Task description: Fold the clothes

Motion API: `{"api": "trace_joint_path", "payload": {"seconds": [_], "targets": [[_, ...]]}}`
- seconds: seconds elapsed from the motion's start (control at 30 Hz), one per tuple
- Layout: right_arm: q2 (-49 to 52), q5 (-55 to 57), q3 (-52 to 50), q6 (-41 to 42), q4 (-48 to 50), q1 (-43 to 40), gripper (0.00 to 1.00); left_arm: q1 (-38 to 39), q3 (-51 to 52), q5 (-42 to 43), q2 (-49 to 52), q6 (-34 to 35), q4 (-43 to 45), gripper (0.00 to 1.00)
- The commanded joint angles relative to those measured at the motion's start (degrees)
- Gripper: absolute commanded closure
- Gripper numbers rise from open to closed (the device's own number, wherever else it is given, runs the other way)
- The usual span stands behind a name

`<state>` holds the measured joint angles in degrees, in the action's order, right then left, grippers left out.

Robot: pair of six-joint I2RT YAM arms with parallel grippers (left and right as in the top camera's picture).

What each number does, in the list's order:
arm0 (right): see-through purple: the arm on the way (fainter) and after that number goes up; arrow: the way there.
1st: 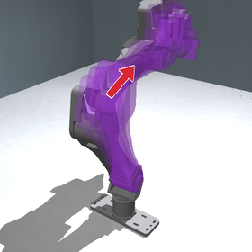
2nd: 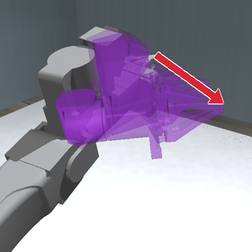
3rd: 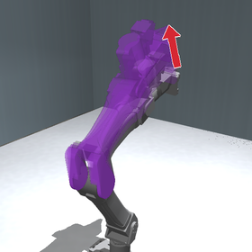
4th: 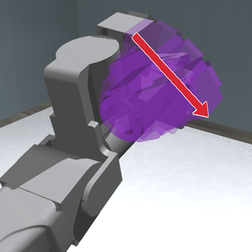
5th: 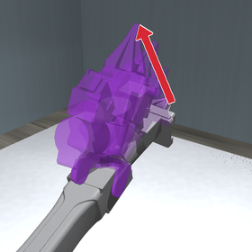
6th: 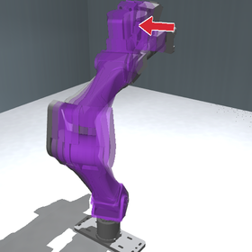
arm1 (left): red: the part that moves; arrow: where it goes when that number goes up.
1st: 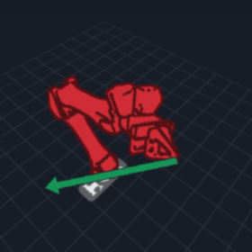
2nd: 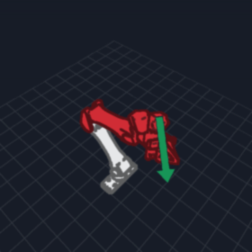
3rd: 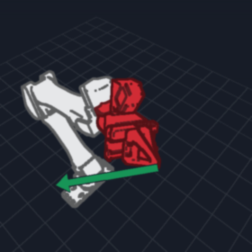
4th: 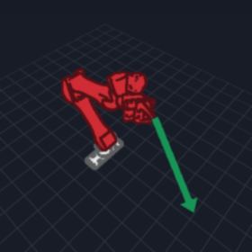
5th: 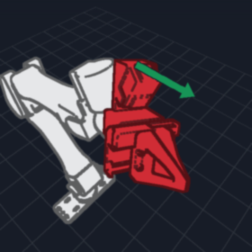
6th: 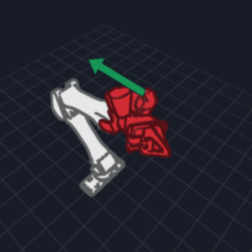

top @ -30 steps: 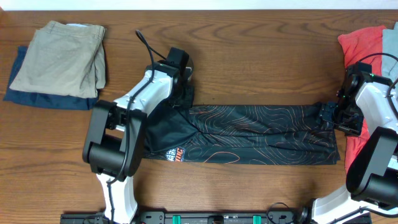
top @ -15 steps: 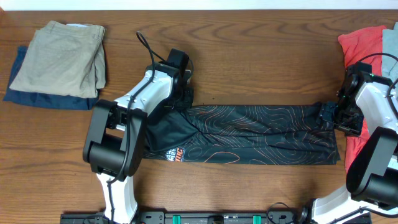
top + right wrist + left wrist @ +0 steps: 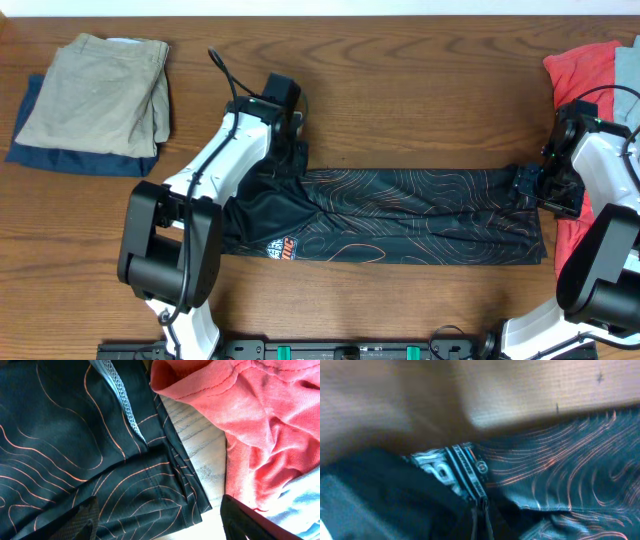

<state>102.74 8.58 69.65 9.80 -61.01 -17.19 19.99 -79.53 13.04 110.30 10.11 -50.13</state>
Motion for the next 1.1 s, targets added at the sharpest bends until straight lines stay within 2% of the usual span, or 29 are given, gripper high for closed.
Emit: {"api": "trace_joint_path", "payload": {"seconds": [0.0, 0.1, 0.47, 0.57, 0.77, 0.8, 0.87, 0.9, 1.07], "targets": [[0.04, -0.02, -0.24, -0.02, 0.02, -0.52, 0.24, 0.98, -0.57, 8.83, -0.37, 1.09, -3.08, 0.94], [0.04, -0.02, -0.24, -0.02, 0.13, -0.52, 0.24, 2.16, -0.57, 14.67, -0.37, 1.11, -6.93, 0.94], [0.04, -0.02, -0.24, -0.02, 0.15, -0.52, 0.24, 9.42, -0.52, 16.22, -0.37, 1.16, -9.6, 0.94], [0.04, -0.02, -0.24, 0.0, 0.15, -0.52, 0.24, 10.36, -0.52, 14.73, -0.37, 0.07, -9.01, 0.94], [0.04, 0.0, -0.24, -0.02, 0.15, -0.52, 0.24, 9.51, -0.52, 6.14, -0.37, 0.13, -3.34, 0.93], [0.04, 0.02, -0.24, -0.02, 0.2, -0.55, 0.23, 9.25, -0.52, 5.35, -0.37, 0.13, -1.9, 0.89], [0.04, 0.11, -0.24, -0.02, 0.2, -0.55, 0.23, 8.81, -0.52, 5.29, -0.37, 0.11, 0.52, 0.64], [0.04, 0.22, -0.24, -0.09, 0.15, -0.55, 0.23, 8.5, -0.55, 5.27, -0.37, 0.07, 1.33, 0.56], [0.04, -0.28, -1.68, -3.02, 0.68, -0.55, 0.2, 4.87, -1.66, 5.27, -1.86, 0.09, 0.94, 0.51]]}}
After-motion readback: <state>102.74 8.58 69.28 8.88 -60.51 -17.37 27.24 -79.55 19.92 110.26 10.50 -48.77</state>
